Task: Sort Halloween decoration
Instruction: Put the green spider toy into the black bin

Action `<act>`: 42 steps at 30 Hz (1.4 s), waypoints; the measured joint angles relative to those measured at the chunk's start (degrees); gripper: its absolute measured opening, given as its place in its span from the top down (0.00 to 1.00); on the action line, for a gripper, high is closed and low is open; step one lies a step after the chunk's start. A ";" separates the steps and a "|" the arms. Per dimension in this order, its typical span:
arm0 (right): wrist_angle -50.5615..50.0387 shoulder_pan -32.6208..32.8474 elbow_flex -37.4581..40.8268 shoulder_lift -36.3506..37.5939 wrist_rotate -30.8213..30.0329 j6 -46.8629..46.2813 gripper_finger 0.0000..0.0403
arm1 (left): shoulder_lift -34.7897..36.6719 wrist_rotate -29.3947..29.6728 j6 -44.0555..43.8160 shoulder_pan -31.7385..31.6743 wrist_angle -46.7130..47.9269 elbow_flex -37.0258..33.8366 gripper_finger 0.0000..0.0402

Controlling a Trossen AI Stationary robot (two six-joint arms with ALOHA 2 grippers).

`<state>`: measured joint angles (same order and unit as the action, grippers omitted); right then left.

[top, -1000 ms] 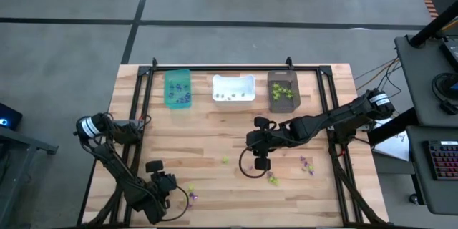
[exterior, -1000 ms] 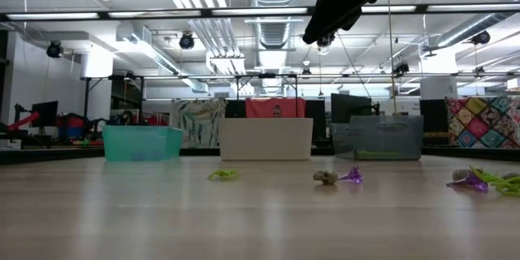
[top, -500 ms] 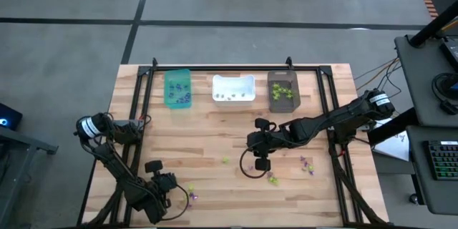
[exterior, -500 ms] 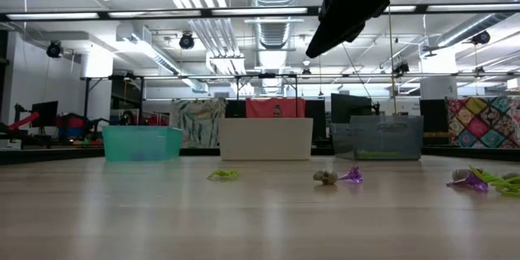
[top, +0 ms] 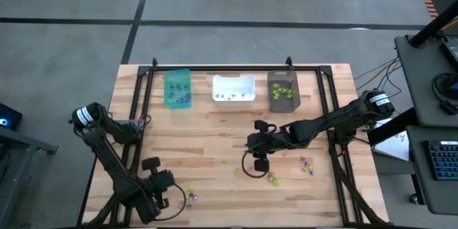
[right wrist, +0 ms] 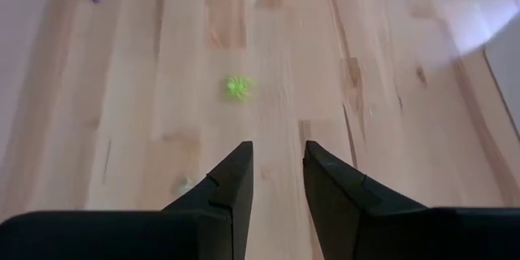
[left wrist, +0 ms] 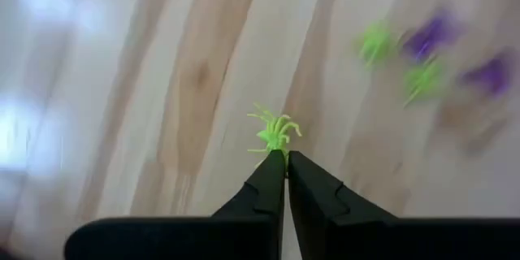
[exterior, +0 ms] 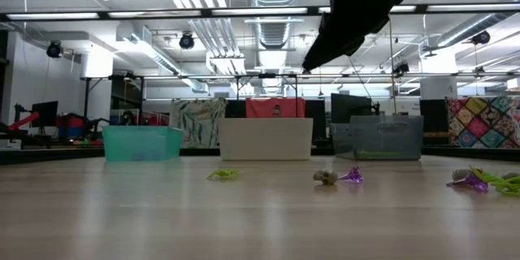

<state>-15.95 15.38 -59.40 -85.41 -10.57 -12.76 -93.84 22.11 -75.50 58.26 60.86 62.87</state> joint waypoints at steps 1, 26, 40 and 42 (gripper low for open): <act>2.10 0.00 0.58 0.00 0.02 0.52 0.75 | 0.67 2.26 0.12 0.01 -0.24 0.50 1.00; 23.11 3.66 6.32 4.31 0.48 16.10 0.75 | 7.81 26.65 80.74 -15.69 -41.02 7.75 1.00; 29.72 7.74 6.32 6.33 0.41 19.43 0.75 | 9.50 7.19 83.73 -25.93 -85.80 -16.13 1.00; 31.23 7.47 6.32 5.57 -0.02 19.40 0.75 | 9.50 7.15 83.39 -25.96 -89.48 -18.09 1.00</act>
<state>15.28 22.85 -53.08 -79.83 -10.59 6.64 -84.33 29.27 7.89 32.30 -28.62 44.78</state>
